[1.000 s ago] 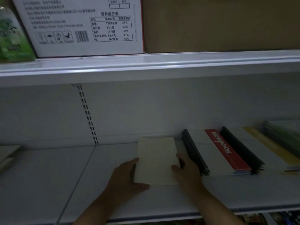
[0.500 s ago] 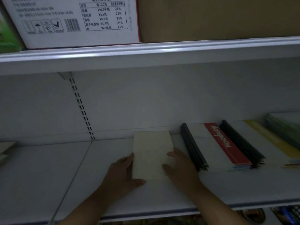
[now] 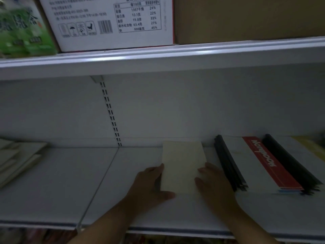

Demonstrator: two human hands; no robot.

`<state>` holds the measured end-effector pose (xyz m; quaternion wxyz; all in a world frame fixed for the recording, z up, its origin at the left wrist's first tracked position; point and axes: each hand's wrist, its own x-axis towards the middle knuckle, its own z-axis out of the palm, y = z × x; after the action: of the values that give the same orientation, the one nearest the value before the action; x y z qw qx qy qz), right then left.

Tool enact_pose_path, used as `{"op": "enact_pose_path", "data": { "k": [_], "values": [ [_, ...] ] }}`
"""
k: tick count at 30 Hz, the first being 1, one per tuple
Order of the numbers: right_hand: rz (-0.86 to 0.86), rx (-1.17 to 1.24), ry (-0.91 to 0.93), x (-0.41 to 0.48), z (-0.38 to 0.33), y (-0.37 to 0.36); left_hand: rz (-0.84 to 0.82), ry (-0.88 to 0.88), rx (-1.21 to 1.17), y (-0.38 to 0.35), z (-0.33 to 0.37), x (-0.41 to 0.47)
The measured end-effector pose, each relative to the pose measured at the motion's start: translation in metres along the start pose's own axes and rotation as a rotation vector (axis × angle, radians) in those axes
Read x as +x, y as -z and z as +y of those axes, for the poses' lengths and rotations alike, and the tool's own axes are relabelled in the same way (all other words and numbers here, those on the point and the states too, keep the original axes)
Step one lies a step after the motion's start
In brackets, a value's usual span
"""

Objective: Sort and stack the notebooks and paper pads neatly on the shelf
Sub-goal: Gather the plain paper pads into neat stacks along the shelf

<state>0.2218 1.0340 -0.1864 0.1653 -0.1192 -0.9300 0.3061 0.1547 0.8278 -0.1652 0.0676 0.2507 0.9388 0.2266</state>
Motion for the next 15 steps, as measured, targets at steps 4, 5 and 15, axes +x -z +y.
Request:
{"op": "enact_pose_path", "data": {
  "k": [4, 5, 15],
  "values": [
    [-0.052, -0.007, 0.0, -0.003, -0.005, 0.005, -0.021, 0.011, 0.011, -0.002, -0.001, -0.001],
    [-0.061, -0.026, 0.012, -0.003, -0.007, 0.006, -0.03, 0.008, 0.006, -0.001, 0.0, -0.002],
    [-0.204, -0.515, -0.016, -0.008, -0.048, 0.026, -0.192, -0.035, 0.05, 0.05, -0.013, -0.018]
  ]
}}
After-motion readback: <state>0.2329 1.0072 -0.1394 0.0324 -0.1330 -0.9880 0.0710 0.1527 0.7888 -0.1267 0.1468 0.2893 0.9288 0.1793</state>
